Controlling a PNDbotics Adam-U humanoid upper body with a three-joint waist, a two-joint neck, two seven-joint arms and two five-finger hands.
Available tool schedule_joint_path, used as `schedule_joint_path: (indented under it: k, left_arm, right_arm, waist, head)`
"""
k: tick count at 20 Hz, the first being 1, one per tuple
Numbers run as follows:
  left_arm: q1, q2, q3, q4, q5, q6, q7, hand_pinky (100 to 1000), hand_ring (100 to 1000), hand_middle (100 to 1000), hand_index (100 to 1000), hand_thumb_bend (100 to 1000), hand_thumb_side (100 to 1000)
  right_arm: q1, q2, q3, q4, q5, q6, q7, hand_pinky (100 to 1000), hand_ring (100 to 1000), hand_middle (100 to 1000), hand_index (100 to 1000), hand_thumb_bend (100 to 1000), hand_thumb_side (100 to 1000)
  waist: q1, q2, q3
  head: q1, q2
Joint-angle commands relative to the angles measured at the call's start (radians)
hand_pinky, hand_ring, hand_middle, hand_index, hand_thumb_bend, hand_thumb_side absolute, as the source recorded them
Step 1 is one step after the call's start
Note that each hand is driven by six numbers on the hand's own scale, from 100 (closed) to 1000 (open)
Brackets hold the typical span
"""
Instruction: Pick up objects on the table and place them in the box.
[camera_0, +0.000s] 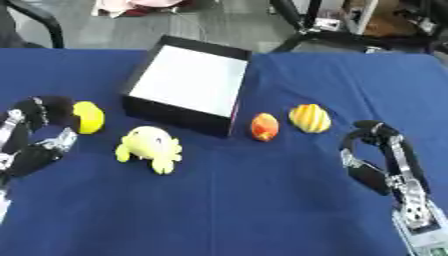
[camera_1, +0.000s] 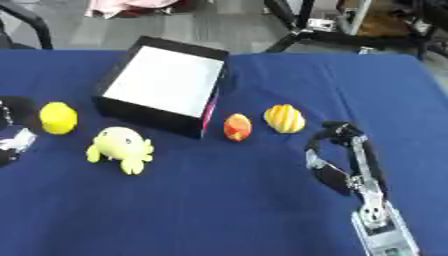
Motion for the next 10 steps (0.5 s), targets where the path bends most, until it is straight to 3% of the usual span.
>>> schedule_joint_path:
  k: [1, 2, 4, 7, 10]
  left_arm:
    - [-0.035, 0.124, -0.007, 0.01, -0.051, -0.016, -0.054, 730, 701, 648, 791, 322, 336]
    - [-0.038, 0.13, -0.007, 0.015, -0.056, -0.02, -0.058, 730, 701, 648, 791, 322, 336]
    - [-0.052, 0.145, -0.019, 0.022, -0.067, -0.022, -0.069, 794, 729, 722, 865, 439, 308]
    - [-0.125, 0.218, -0.091, 0.09, -0.113, 0.011, -0.115, 808, 733, 736, 874, 453, 286]
    - [-0.206, 0.299, -0.172, 0.17, -0.163, -0.003, -0.164, 818, 724, 744, 879, 452, 252]
  right_arm:
    - [-0.005, -0.025, -0.005, -0.016, 0.003, -0.001, -0.001, 797, 756, 738, 569, 100, 100]
    - [-0.005, -0.025, -0.005, -0.016, 0.003, -0.001, -0.001, 797, 756, 738, 569, 100, 100]
    - [-0.004, -0.034, -0.002, -0.015, 0.005, -0.002, 0.002, 797, 756, 738, 581, 100, 100]
    - [-0.004, -0.048, 0.004, -0.015, 0.008, -0.003, 0.007, 797, 756, 738, 581, 100, 100]
    - [-0.005, -0.046, 0.009, -0.015, 0.006, -0.005, 0.012, 797, 756, 738, 581, 100, 100]
  waist:
    - [0.017, -0.032, 0.001]
    - [0.017, -0.032, 0.001]
    - [0.027, -0.035, -0.005]
    - [0.039, -0.04, -0.019]
    - [0.034, -0.042, -0.029]
  head:
    - [0.001, -0.001]
    - [0.001, -0.001]
    - [0.006, -0.001]
    - [0.017, -0.001]
    - [0.025, -0.001]
